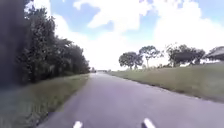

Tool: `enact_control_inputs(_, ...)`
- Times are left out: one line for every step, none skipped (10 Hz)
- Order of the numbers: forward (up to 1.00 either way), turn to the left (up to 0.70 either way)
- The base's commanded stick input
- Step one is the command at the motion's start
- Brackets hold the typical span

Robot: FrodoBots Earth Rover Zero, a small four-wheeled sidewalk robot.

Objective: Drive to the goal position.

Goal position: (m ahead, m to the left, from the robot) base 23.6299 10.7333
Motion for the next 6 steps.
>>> enact_control_inputs(0.70,0.00)
enact_control_inputs(0.70,0.00)
enact_control_inputs(0.70,0.00)
enact_control_inputs(0.70,0.00)
enact_control_inputs(0.70,0.00)
enact_control_inputs(0.70,0.00)
